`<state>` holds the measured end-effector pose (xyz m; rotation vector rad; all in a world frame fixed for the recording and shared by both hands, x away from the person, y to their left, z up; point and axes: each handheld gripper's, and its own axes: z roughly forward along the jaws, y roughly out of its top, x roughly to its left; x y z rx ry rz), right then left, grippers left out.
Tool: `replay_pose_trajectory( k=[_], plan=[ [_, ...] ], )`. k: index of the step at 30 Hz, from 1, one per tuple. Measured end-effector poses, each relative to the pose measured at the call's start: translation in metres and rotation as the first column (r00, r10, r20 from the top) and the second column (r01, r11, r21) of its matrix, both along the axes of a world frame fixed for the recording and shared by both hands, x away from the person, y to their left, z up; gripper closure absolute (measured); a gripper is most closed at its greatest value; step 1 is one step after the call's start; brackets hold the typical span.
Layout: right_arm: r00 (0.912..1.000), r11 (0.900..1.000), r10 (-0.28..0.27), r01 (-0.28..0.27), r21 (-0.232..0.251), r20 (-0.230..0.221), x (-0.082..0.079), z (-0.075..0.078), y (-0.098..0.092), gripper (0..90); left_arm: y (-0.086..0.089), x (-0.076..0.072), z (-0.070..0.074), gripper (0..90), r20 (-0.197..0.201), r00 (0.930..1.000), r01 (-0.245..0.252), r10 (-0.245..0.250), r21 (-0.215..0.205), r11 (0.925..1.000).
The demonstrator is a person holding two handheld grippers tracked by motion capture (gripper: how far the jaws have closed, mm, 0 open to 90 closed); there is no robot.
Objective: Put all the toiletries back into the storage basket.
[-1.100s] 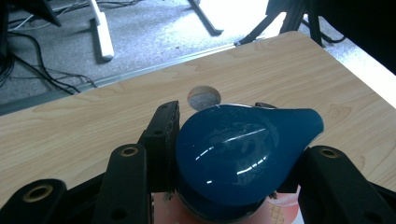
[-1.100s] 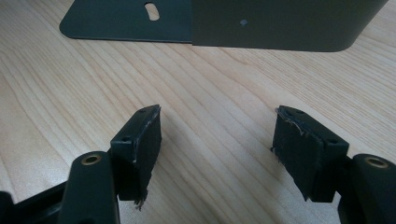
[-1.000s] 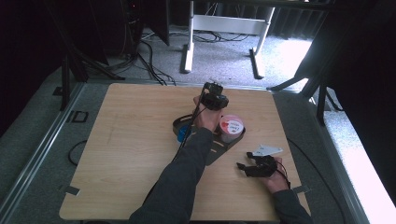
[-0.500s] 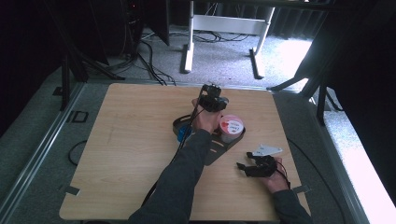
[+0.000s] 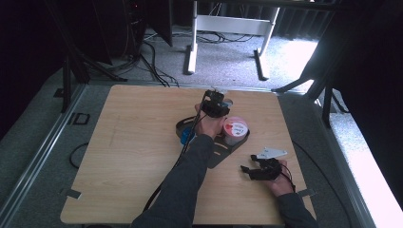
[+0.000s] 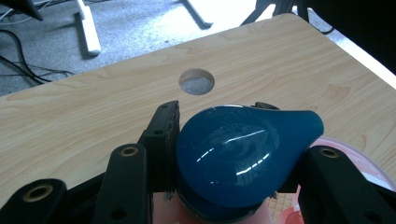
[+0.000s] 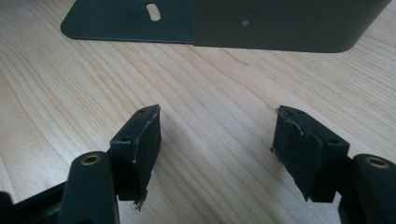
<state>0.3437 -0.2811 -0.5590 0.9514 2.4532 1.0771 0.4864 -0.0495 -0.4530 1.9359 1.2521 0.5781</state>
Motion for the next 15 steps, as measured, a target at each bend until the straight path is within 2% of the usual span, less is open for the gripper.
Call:
replay_pose_trajectory(
  k=[4, 8, 12, 15],
  plan=[
    [1.0, 1.0, 0.0, 0.0, 0.0, 0.0, 0.0, 0.0, 0.0001, 32.0, -0.0004, 0.0003, -0.0057, 53.1, -0.004, 1.0, -0.008, 0.008, -0.002, 1.0],
    [1.0, 1.0, 0.0, 0.0, 0.0, 0.0, 0.0, 0.0, 0.0002, 32.0, 0.0004, -0.0006, -0.0077, 53.0, 0.015, 0.9999, 0.002, -0.001, -0.014, 0.9999],
    [1.0, 1.0, -0.001, 0.001, 0.0, 0.0, -0.0001, 0.0, 0.0005, 31.9, 0.0027, 0.0001, -0.0078, 52.5, 0.0, 1.0, 0.001, 0.0, -0.023, 0.9997],
    [1.0, 1.0, -0.001, 0.001, 0.0, 0.0, -0.0001, 0.0, 0.0006, 31.9, 0.0018, -0.0006, -0.0075, 51.2, -0.004, 1.0, -0.002, 0.002, -0.006, 1.0]
  ],
)
